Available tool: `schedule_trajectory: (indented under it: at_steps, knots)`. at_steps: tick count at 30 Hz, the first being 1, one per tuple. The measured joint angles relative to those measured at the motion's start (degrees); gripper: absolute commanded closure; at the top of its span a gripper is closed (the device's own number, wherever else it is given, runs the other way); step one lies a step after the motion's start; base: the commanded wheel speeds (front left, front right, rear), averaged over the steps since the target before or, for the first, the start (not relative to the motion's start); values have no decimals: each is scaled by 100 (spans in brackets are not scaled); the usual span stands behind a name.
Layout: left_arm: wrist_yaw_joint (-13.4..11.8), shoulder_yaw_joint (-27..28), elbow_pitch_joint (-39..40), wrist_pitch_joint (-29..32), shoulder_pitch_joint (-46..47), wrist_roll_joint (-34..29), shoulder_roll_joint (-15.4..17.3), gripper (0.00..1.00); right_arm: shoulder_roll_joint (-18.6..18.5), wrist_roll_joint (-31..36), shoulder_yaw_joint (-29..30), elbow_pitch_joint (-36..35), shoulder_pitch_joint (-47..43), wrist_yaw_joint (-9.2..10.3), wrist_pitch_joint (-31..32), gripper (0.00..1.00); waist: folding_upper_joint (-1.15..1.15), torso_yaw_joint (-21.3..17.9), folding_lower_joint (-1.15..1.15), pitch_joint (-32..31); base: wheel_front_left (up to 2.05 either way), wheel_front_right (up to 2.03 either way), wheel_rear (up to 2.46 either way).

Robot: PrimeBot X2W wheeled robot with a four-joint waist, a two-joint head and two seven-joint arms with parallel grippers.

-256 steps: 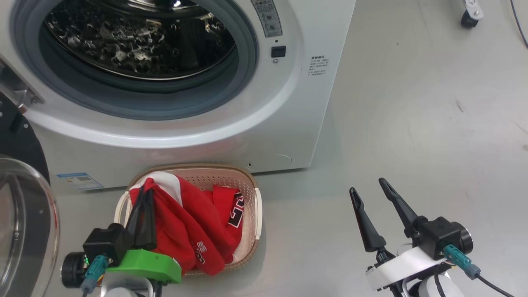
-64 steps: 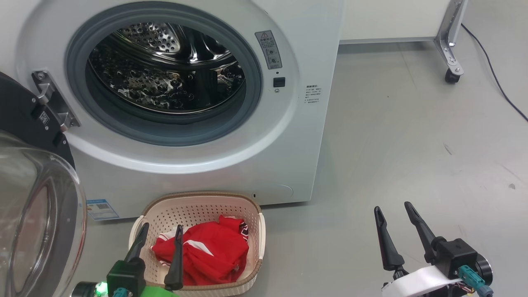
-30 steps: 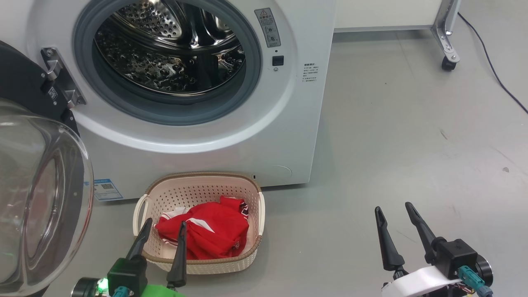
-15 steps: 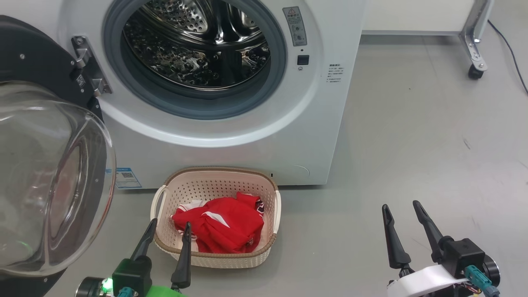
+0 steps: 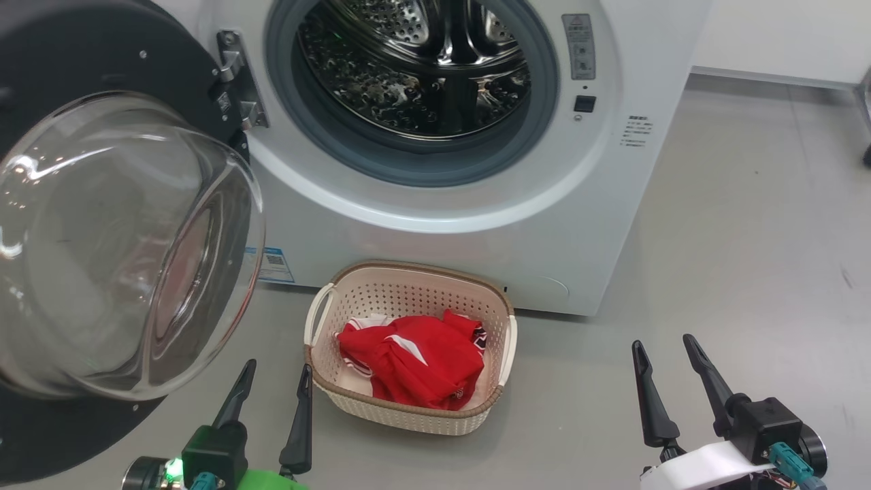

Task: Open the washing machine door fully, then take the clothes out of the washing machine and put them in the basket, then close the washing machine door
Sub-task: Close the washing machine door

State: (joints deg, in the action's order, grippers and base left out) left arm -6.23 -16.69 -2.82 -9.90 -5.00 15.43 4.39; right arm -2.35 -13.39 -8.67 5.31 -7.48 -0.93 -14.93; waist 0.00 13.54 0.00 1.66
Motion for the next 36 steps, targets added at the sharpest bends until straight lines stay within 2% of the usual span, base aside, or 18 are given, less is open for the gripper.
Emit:
schedule_trajectory:
  at_steps: [20, 36]
  knots:
    - [-1, 169, 40, -33, 2, 2, -15, 0, 2, 51, -144, -57, 2, -70, 0, 0, 0, 1263, 0, 83, 0, 0, 0]
    - [-3, 244, 97, -101, 1, 2, -24, 0, 2, 51, -270, 4, 110, -96, 0, 0, 0, 1355, 0, 187, 0, 0, 0]
